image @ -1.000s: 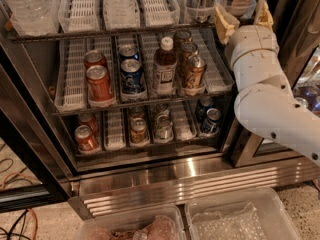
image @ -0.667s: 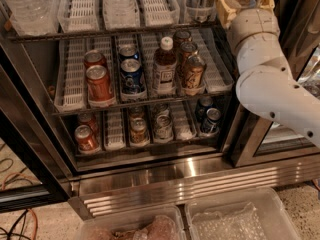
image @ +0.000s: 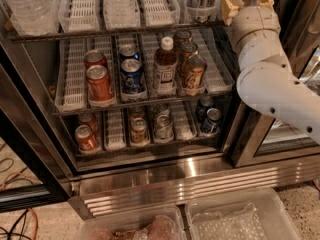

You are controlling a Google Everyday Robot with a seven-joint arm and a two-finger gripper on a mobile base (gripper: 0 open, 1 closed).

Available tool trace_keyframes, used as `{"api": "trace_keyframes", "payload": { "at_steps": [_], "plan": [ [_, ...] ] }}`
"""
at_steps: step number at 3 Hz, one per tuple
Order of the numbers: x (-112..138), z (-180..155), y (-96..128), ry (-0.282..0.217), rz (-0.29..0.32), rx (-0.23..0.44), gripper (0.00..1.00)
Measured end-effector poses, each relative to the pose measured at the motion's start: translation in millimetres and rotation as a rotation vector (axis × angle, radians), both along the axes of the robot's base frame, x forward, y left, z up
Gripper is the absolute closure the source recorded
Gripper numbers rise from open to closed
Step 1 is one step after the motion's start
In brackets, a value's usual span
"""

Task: Pick blue plastic bottle from top shelf of fridge

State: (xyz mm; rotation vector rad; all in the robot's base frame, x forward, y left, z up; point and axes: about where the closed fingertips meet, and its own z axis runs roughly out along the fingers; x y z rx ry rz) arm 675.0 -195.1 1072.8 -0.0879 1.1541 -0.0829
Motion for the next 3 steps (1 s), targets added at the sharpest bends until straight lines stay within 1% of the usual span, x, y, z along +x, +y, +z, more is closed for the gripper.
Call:
{"api": "trace_keyframes", "payload": {
  "at_steps": [1,2,3],
  "plan": [
    [0.8,-1.0,-0.4,0.002,0.001,0.0,0.79],
    [1.9,-2.8,0.0,0.006,0.004,0.0,0.99],
    [2.9,-6.1,0.9,0.014,0.009,0.001,1.0]
  ]
}}
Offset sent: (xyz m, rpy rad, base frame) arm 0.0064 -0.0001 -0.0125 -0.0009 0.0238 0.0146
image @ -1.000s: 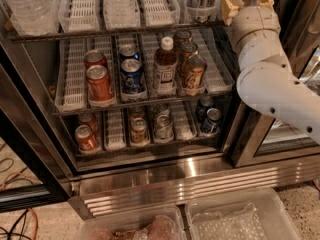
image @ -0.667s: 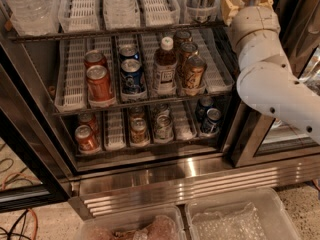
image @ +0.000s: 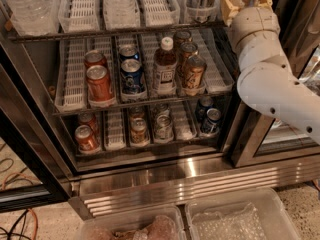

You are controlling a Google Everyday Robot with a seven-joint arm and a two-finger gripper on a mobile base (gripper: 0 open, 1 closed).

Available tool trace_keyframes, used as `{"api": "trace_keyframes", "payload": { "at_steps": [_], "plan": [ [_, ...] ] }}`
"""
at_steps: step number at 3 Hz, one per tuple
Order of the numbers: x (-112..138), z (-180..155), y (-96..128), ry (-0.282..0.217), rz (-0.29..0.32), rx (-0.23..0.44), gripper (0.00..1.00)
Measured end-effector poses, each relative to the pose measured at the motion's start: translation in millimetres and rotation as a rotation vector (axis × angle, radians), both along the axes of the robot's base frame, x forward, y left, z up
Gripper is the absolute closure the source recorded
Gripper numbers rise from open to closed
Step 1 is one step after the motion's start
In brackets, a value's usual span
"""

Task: Pick blue plastic bottle from top shelf of fridge

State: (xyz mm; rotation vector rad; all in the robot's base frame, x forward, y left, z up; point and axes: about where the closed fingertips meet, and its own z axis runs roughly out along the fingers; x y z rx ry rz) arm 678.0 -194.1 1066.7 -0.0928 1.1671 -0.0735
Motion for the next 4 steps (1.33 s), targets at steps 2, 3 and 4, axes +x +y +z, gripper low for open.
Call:
{"api": "trace_keyframes", "payload": {
  "at_steps": [2,3,4],
  "plan": [
    [0,13,3,-0.011,0.013,-0.001,1.0],
    [-3,27,0,-0.043,0.014,-0.007,1.0],
    [-9,40,-3,-0.073,0.015,-0.01,1.0]
  ]
}}
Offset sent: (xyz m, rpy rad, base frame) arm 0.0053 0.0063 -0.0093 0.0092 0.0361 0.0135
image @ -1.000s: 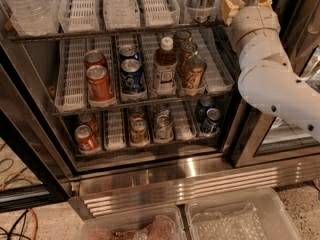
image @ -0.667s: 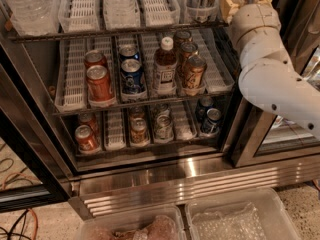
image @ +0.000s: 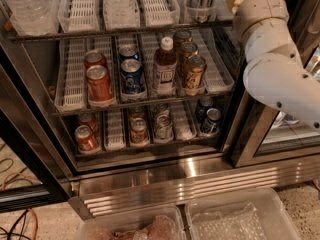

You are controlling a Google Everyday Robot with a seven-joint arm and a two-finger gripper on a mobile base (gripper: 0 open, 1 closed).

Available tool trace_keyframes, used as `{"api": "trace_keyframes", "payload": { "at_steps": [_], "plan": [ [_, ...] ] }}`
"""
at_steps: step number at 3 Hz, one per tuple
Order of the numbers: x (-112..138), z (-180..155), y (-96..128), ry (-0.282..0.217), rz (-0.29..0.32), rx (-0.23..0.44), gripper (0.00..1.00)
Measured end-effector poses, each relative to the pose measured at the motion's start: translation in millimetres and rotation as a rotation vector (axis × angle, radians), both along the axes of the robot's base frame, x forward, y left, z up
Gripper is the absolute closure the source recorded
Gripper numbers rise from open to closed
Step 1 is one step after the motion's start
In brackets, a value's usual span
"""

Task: Pick blue plastic bottle from top shelf of fridge

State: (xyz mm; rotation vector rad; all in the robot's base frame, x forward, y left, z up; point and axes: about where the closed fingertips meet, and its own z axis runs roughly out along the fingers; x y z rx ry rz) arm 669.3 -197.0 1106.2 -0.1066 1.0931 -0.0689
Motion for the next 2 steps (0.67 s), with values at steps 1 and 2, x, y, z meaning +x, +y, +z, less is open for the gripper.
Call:
{"api": "trace_keyframes", "payload": {
  "at_steps": [1,2],
  "plan": [
    [-31,2,17,0.013,0.053,-0.038,1.0],
    [-73,-11,29,0.07,0.098,-0.066,1.0]
  ]
}}
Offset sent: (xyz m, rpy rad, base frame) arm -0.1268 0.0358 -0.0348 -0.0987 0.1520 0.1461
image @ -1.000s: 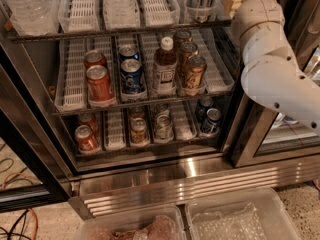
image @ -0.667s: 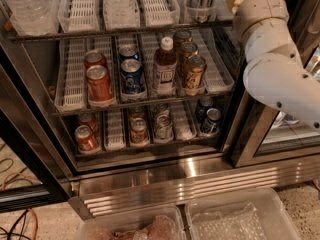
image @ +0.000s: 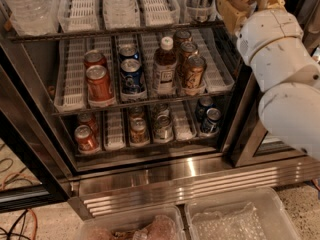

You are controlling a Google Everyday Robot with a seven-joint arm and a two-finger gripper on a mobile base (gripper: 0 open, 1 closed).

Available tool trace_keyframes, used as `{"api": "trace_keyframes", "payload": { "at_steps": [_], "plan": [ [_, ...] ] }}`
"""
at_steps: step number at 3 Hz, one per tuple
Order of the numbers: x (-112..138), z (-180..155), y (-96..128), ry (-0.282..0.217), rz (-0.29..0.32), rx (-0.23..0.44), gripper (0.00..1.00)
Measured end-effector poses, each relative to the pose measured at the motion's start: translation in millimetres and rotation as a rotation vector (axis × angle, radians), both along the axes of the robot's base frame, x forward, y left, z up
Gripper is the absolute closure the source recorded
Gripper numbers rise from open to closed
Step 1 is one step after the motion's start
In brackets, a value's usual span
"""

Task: Pick blue plastic bottle from top shelf of fridge

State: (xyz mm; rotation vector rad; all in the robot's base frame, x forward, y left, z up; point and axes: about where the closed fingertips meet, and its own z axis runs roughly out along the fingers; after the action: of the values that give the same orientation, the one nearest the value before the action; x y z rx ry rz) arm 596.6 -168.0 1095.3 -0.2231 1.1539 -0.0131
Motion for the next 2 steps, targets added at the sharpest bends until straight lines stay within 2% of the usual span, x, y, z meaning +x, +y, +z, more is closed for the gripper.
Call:
{"api": "trace_keyframes", "payload": {
  "at_steps": [1,2],
  "plan": [
    [-36,-12,7,0.063,0.031,-0.037,1.0],
    [-57,-17,13,0.099,0.052,-0.058,1.0]
  ]
}}
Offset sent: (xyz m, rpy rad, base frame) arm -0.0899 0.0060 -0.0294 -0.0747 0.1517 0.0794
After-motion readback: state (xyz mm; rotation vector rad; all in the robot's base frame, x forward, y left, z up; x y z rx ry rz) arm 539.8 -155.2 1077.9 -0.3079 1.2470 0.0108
